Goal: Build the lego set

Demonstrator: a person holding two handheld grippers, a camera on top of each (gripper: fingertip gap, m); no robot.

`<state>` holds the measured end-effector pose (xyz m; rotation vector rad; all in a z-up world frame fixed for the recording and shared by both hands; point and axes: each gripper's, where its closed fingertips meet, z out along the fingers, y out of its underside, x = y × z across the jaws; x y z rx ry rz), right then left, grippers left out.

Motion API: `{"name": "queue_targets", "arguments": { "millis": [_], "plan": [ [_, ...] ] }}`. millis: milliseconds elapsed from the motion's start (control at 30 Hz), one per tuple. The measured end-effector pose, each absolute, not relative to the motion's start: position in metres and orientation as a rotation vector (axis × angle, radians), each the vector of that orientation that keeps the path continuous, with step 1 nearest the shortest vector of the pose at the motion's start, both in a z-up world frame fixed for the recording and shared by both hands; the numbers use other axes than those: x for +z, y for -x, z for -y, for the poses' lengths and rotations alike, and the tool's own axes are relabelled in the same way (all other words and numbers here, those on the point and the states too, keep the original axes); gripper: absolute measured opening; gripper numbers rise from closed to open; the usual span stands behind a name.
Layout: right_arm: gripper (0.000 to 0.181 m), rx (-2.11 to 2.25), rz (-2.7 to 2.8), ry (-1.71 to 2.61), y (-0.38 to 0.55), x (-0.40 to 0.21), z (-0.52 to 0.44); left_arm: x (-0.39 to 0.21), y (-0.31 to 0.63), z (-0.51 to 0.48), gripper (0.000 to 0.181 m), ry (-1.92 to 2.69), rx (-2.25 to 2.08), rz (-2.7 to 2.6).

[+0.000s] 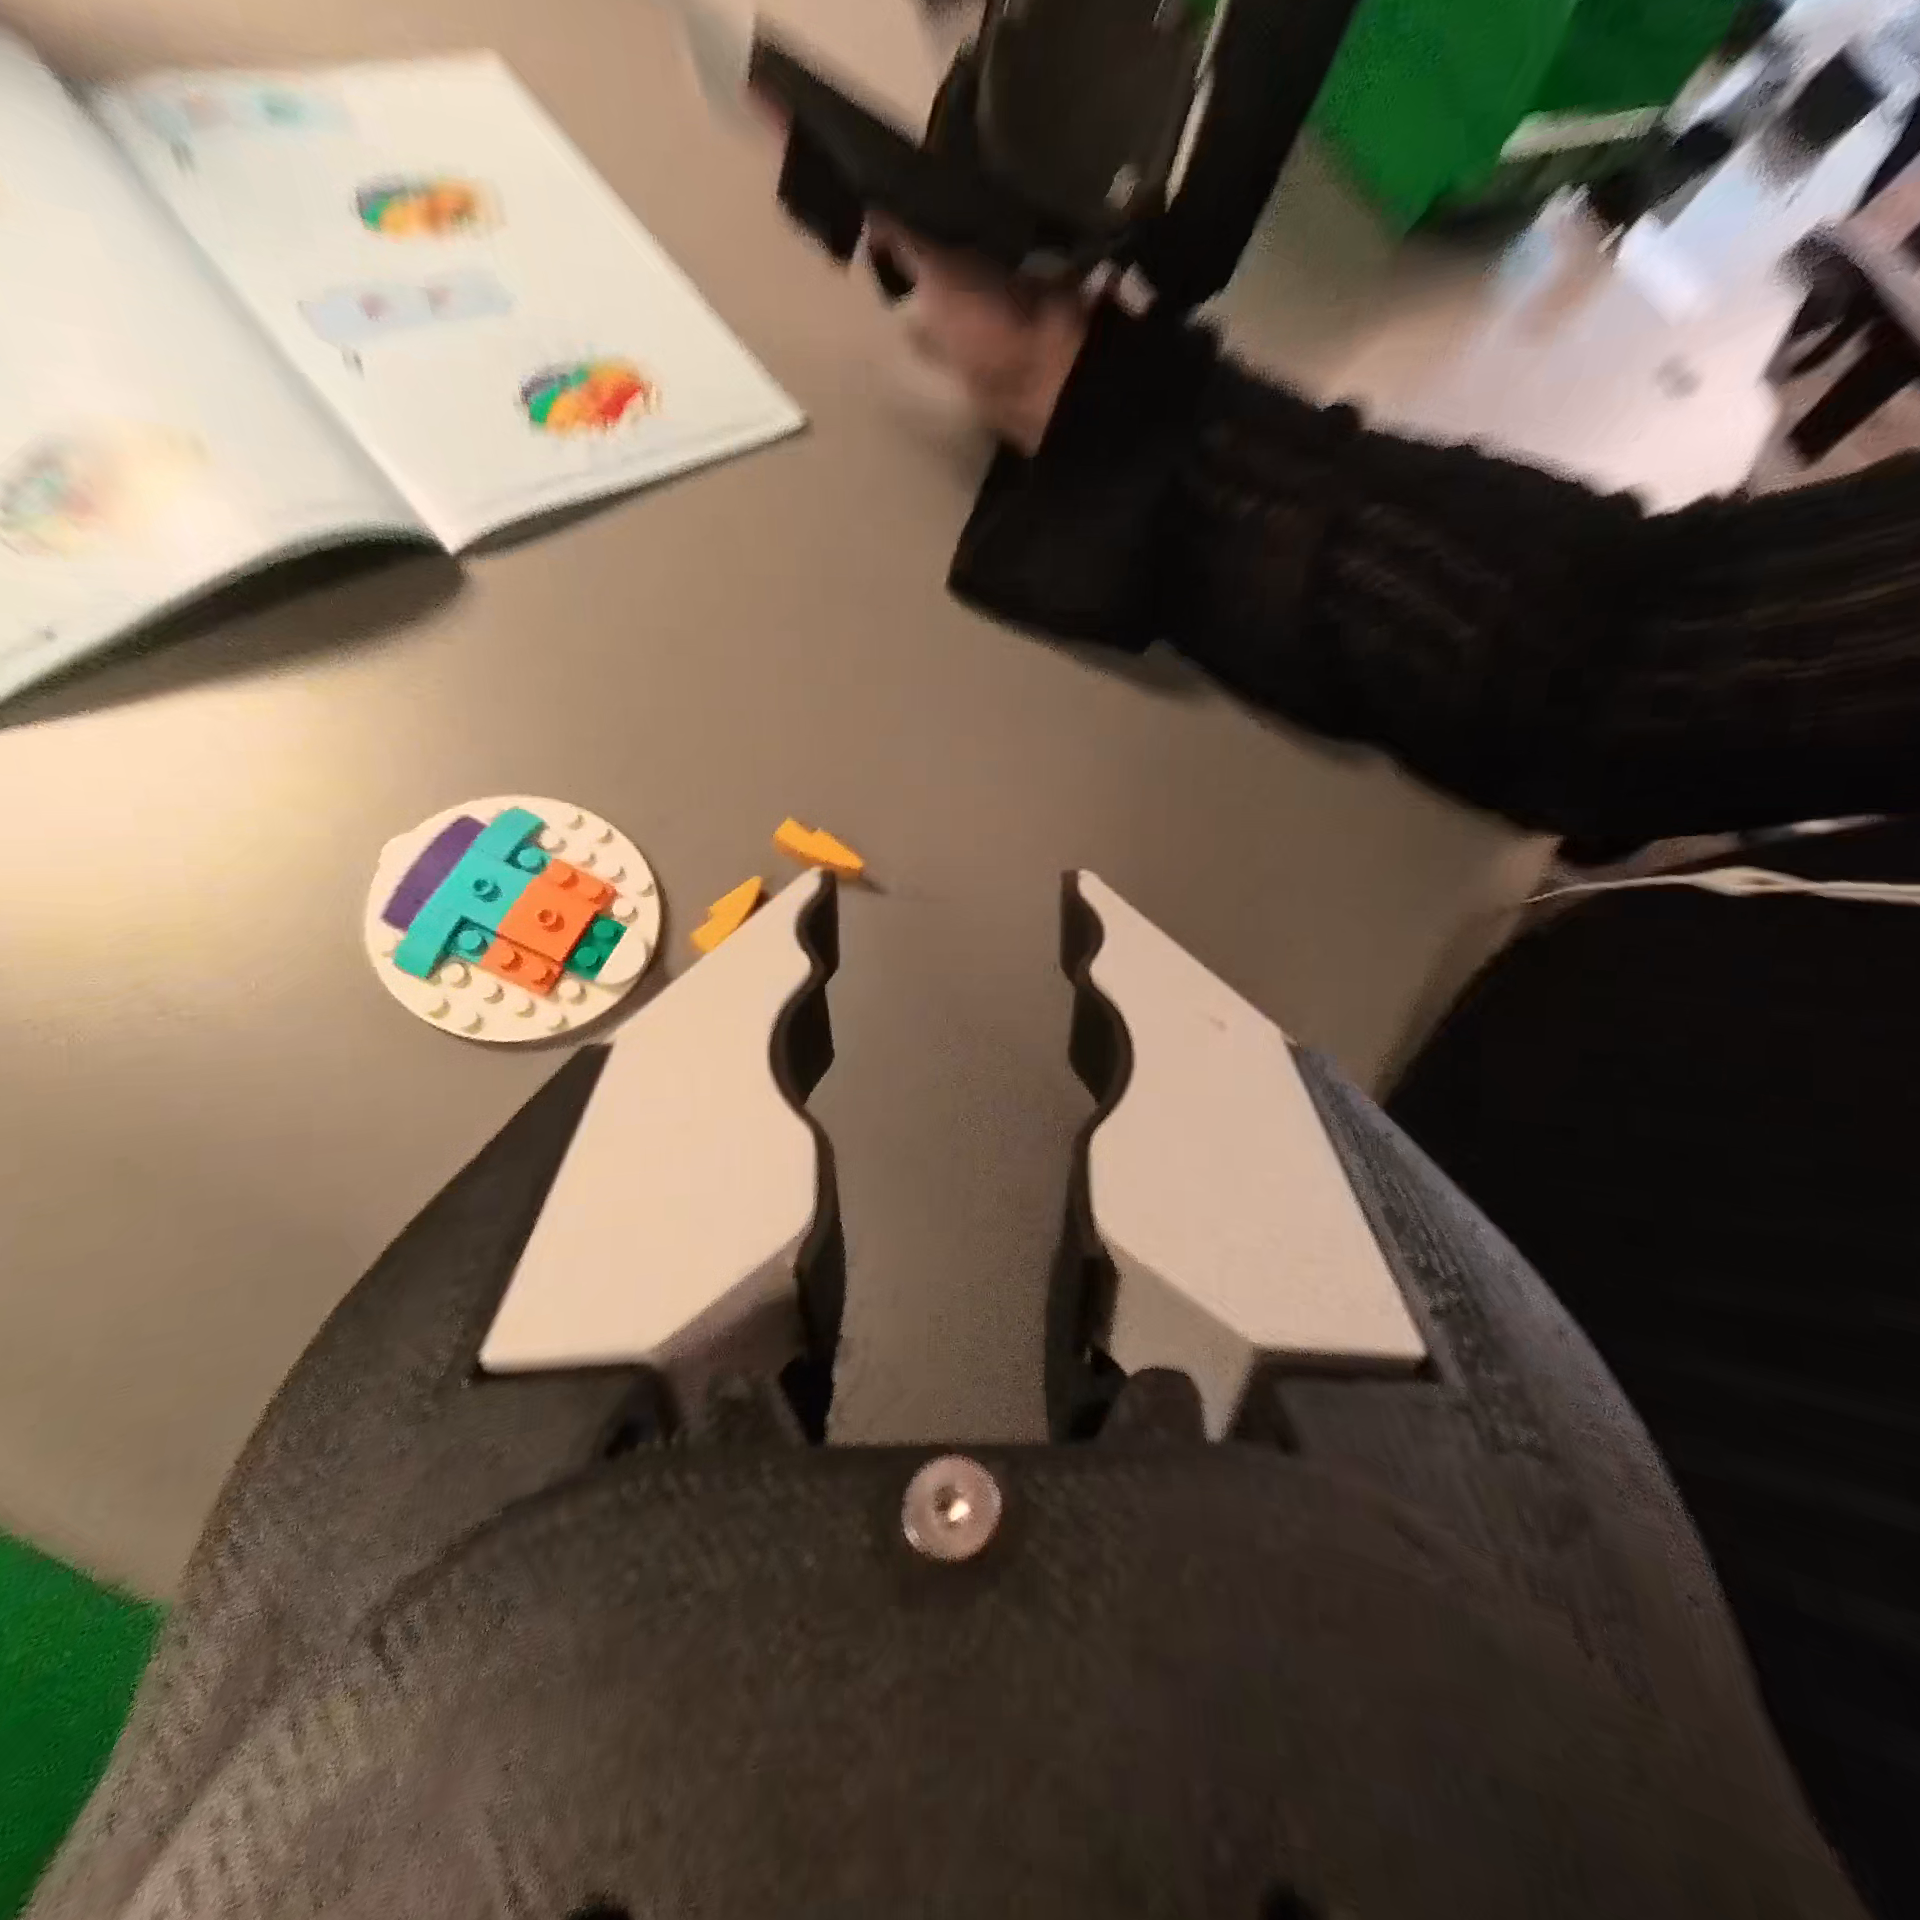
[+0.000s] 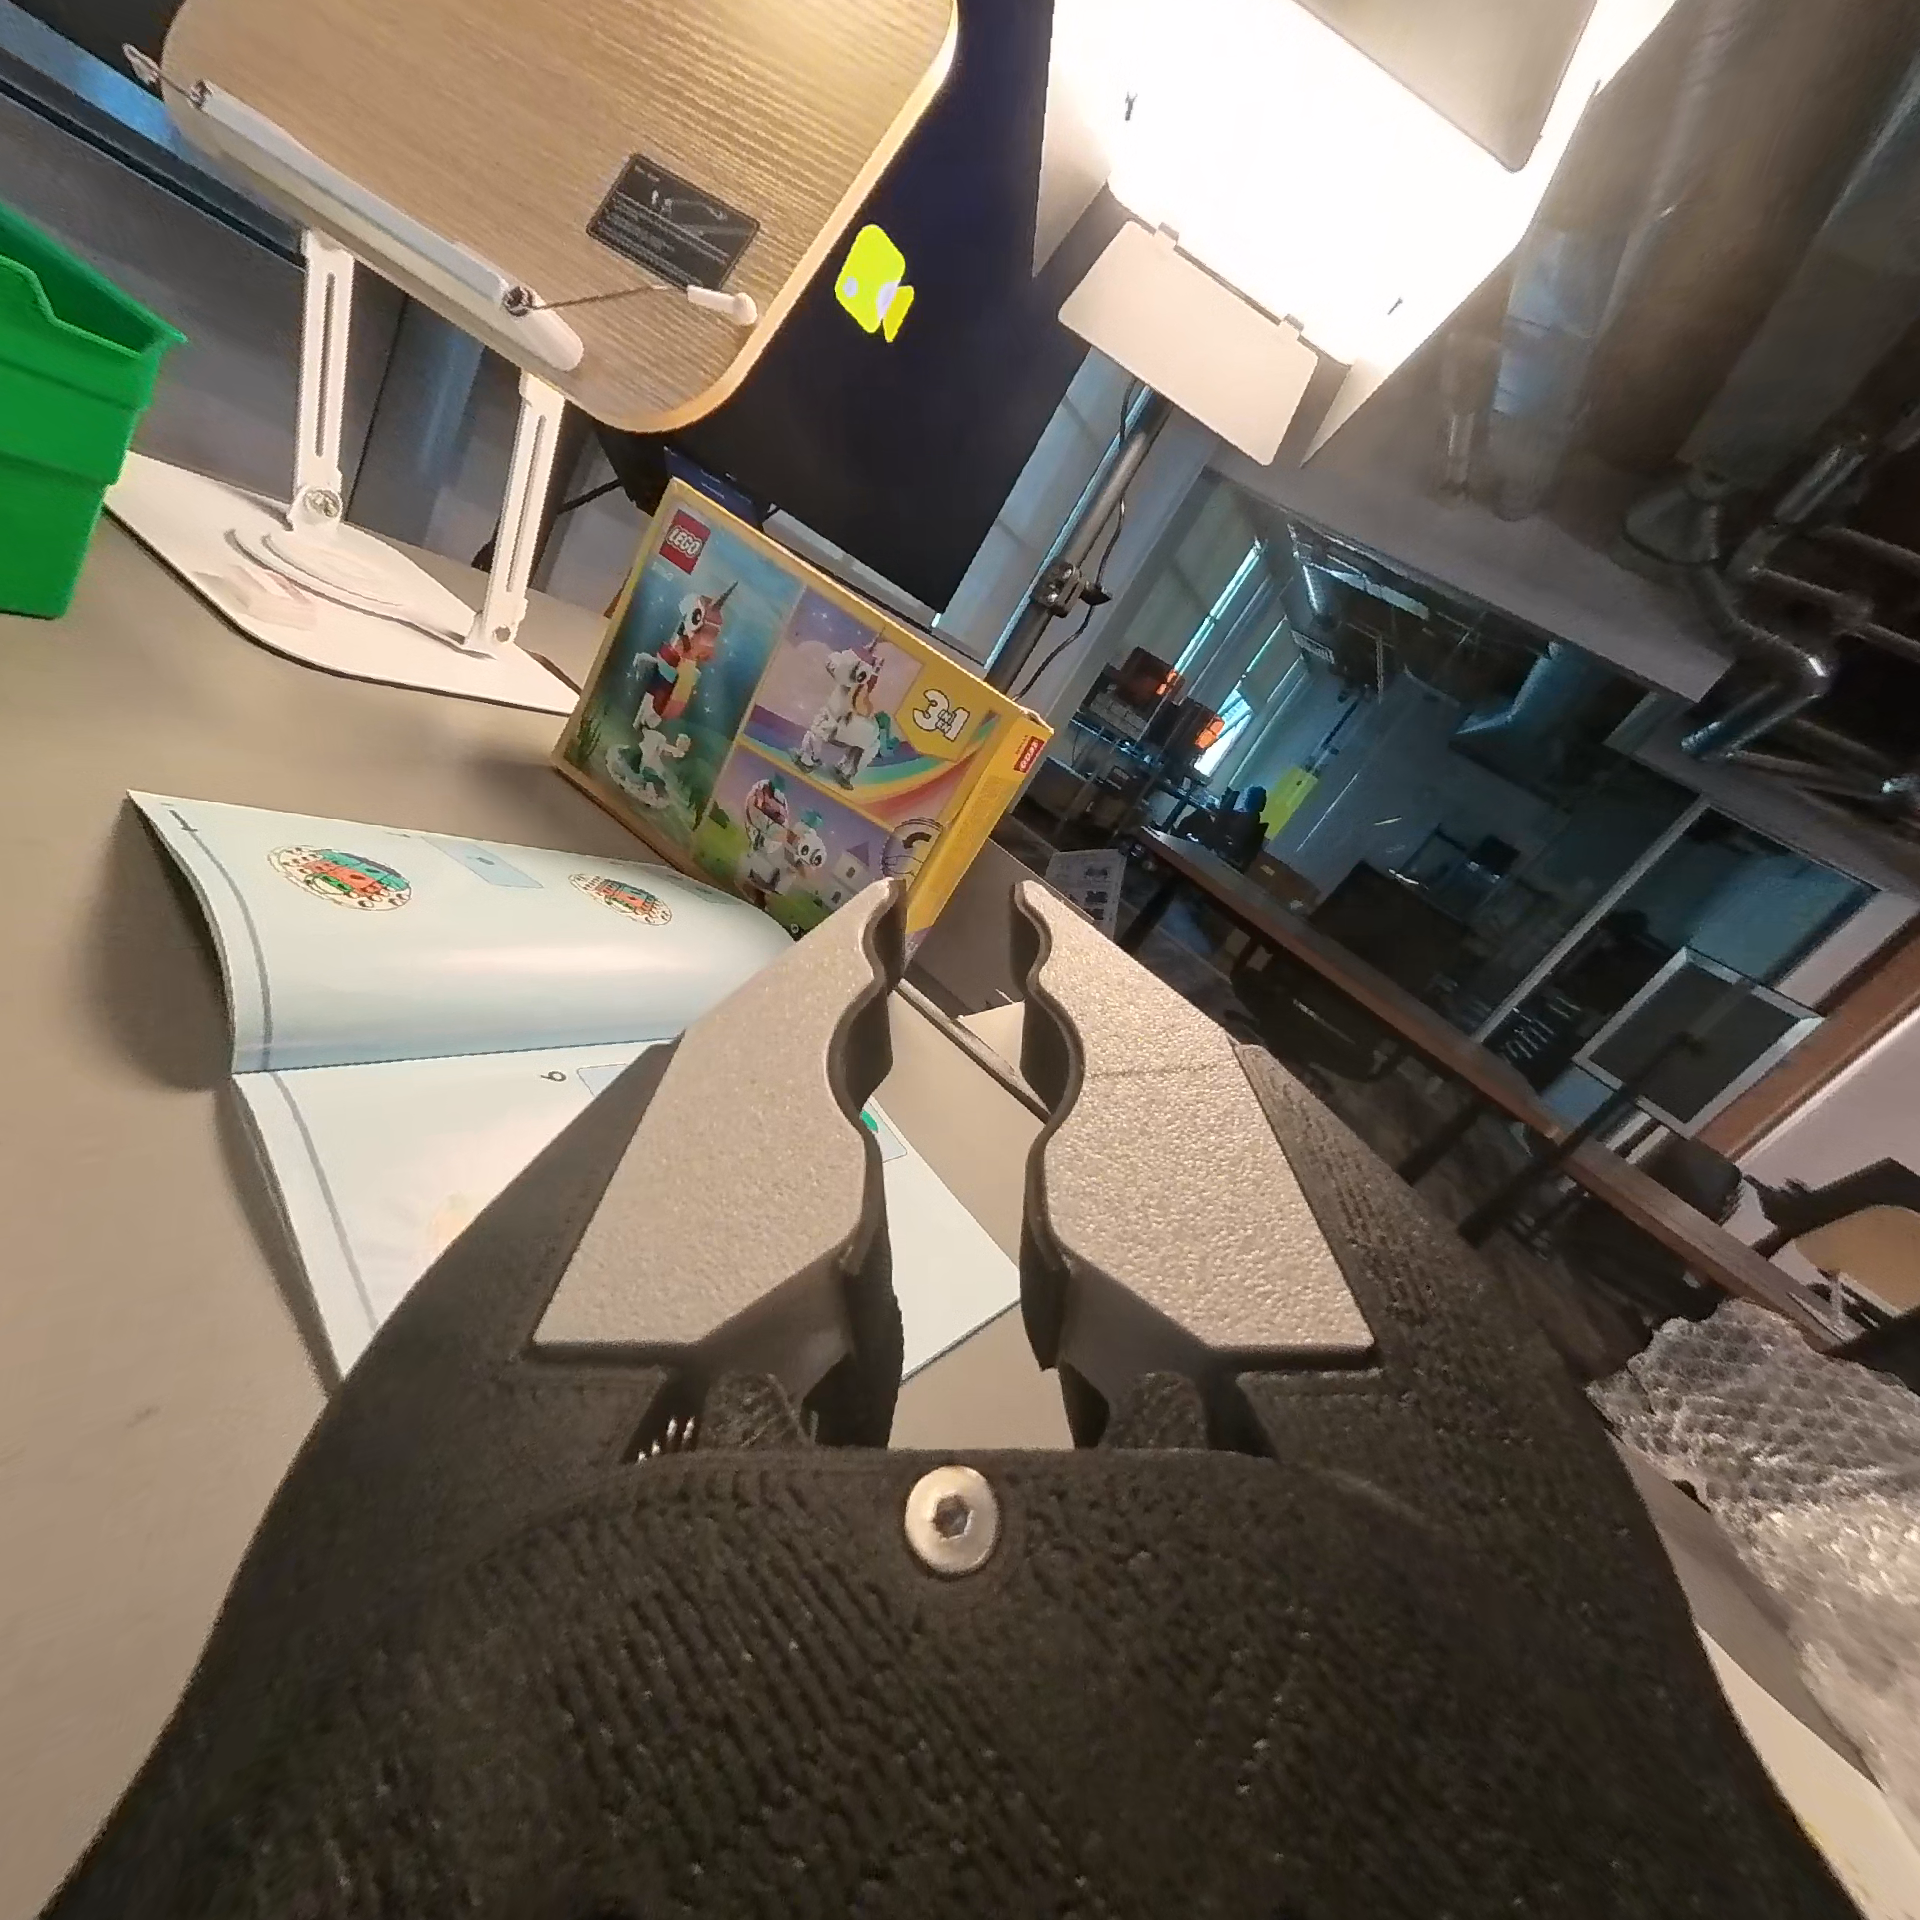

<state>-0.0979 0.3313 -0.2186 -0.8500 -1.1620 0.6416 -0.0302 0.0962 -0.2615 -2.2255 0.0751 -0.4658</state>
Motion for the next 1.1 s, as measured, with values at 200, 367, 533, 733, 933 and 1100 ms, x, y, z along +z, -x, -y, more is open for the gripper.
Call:
{"name": "queue_targets", "arguments": {
  "millis": [200, 367, 533, 733, 933, 1100],
  "plan": [
    [0.017, 0.642, 1.168, 0.851, 0.098, -0.22, -0.33, -0.19, 0.076, -0.042, 0.042, 2.015, -0.492, 0.094],
    [0.017, 0.635, 1.181, 0.845, 0.101, -0.222, -0.328, -0.193, 0.184, 0.016, 0.043, 2.033, -0.201, 0.489],
    [0.017, 0.63, 1.184, 0.845, 0.101, -0.222, -0.328, -0.232, 0.254, 0.06, 0.045, 2.148, 0.016, 0.717],
    [0.017, 0.623, 1.191, 0.85, 0.103, -0.224, -0.329, -0.257, 0.281, 0.044, 0.043, 2.258, 0.005, 0.687],
    [0.017, 0.623, 1.183, 0.859, 0.102, -0.224, -0.331, -0.267, 0.279, 0.03, 0.032, 2.397, -0.003, 0.557],
    [0.017, 0.622, 1.184, 0.86, 0.102, -0.224, -0.332, -0.283, 0.26, 0.018, 0.036, 2.454, -0.125, 0.451]
  ]
}}
